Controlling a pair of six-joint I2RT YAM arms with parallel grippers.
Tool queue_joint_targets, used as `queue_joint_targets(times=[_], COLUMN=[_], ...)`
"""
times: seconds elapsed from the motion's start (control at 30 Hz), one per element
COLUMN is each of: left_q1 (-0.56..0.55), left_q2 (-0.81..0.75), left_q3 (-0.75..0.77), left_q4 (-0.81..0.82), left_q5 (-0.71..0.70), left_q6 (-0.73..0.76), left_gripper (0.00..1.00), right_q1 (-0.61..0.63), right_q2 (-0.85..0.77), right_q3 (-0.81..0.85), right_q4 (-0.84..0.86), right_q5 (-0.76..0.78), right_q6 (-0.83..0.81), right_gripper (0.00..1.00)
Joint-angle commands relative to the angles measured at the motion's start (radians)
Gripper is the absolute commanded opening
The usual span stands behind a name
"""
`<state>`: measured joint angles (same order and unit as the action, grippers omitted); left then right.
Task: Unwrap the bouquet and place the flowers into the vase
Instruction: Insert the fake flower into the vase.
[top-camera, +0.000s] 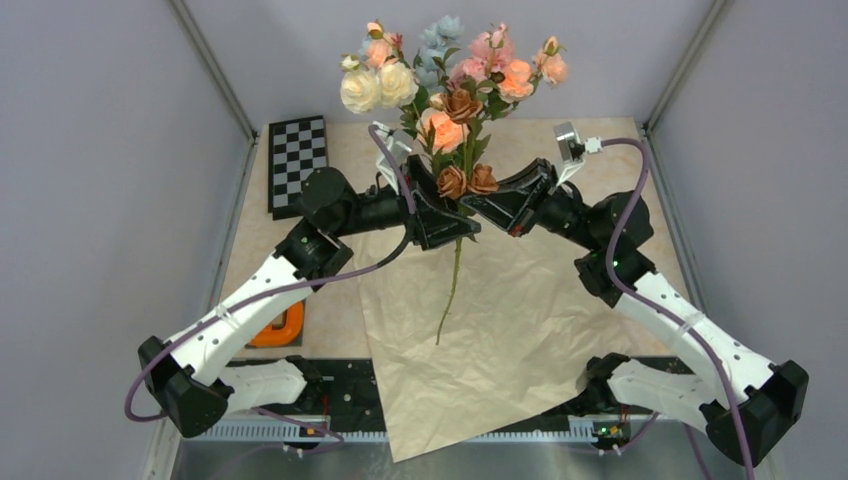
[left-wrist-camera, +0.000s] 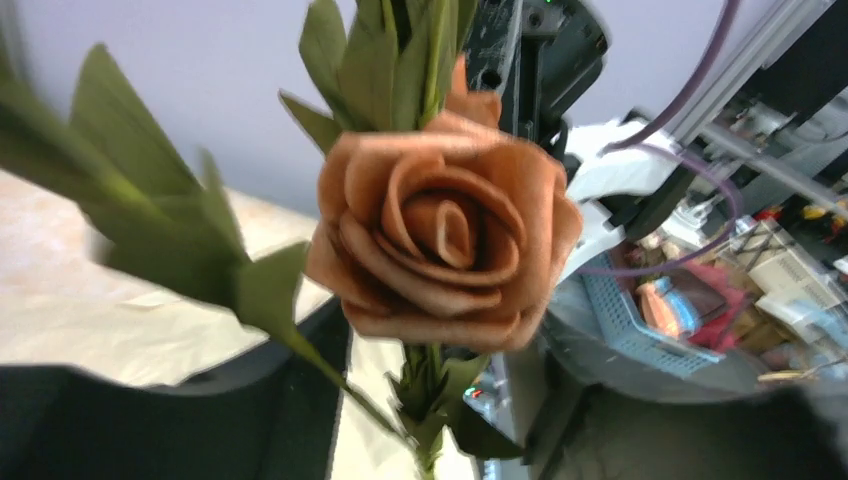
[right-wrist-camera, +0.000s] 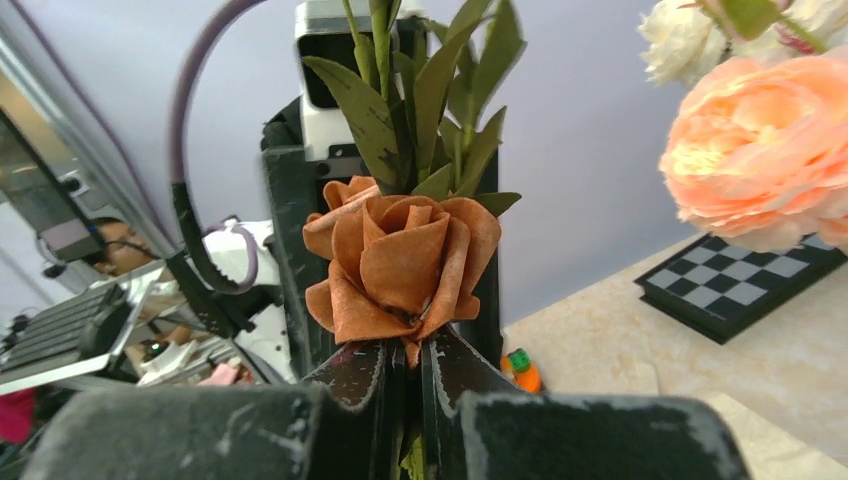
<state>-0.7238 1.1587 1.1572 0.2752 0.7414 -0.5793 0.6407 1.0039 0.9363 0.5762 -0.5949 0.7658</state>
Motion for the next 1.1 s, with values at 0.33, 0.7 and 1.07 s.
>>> queue_joint_targets(times=[0.33,0.7,1.07], left_q1=[0.144,0.383,0.507], left_q2=[-0.084,-0.175,-0.203], left_q3=[0.032,0.049,-0.091], left_q4=[-0.298,-0.629,-0.593], left_q5=[-0.02,-0.211,-0.659], left_q6=[0.192,0.398,0.495], left_gripper=[0.99,0.99,0.99], right_q1=[0.011,0.011,-0.045], right_q2=[-0.172,-0.128,0.108], right_q3=[0.068,0.017,0.077], right_q4=[-0.351,-0.118,0.228], right_q5=[0.405,0.737,0.828], right_q6=[-0.444,-0.666,-0.739], right_gripper=[0.0,0.0,0.0])
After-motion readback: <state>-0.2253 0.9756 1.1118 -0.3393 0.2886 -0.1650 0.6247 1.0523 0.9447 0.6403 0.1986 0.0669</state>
